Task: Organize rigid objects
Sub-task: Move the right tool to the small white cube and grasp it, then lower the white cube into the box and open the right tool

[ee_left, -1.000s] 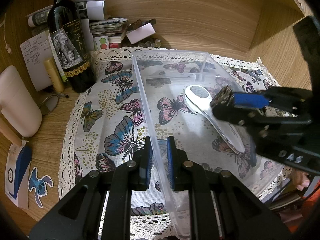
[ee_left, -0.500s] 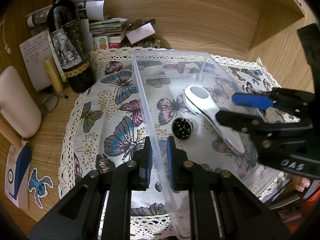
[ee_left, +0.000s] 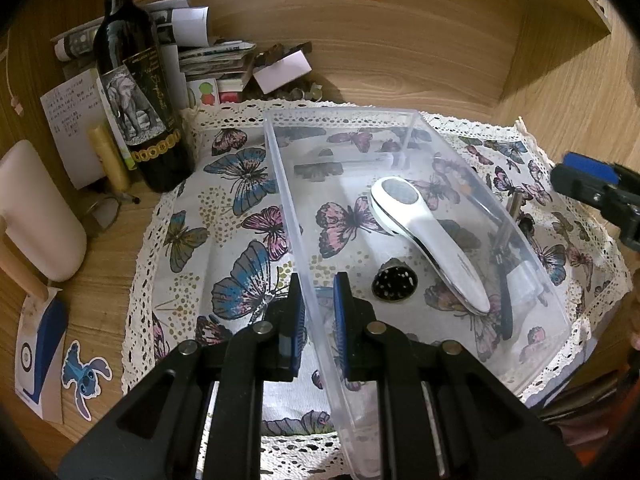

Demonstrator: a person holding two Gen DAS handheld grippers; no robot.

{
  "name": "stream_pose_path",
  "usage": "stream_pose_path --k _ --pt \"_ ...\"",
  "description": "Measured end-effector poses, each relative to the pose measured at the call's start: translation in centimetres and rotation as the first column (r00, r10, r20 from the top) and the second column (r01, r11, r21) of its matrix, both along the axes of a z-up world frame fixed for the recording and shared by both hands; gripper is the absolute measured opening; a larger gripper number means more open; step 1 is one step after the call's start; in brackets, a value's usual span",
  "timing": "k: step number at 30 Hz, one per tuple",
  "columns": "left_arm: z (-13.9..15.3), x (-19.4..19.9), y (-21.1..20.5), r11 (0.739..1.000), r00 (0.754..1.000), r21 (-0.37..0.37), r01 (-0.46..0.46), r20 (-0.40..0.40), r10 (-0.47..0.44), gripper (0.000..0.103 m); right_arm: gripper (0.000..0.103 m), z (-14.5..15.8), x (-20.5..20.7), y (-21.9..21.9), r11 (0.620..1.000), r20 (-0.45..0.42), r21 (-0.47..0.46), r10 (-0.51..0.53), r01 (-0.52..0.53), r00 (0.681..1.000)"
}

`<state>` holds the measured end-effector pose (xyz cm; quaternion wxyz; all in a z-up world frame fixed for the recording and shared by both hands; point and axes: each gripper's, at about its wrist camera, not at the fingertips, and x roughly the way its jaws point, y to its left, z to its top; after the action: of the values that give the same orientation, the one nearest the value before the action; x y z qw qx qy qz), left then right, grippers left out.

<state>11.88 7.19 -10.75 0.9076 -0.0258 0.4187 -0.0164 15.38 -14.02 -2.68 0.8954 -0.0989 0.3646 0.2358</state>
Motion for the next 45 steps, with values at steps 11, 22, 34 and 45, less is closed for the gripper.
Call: stream_pose_path --k 11,22,34,45 --pt "0.0 0.5 -0.3 0.999 0.999 0.023 -0.027 -0.018 0.028 0.012 0.06 -2.1 -0.4 -5.4 0.994 -0.056 -0.049 -0.099 0.097 0.993" --pt "0.1 0.7 -0.4 0.998 0.997 0.032 -0.06 -0.038 0.061 0.011 0.06 -6.0 -1.5 -4.3 1.0 -0.189 -0.006 0.011 -0.013 0.982" --pt "0.1 0.6 -0.6 0.996 0.997 0.067 -0.063 -0.028 0.065 0.01 0.043 -8.5 -0.6 -3.5 0.997 -0.271 0.036 0.071 -0.064 0.96" --pt "0.1 0.6 0.0 0.996 0.998 0.063 -0.064 -0.016 0.065 0.01 0.043 -4.7 -1.0 -4.6 0.996 -0.145 0.089 0.021 -0.008 0.989"
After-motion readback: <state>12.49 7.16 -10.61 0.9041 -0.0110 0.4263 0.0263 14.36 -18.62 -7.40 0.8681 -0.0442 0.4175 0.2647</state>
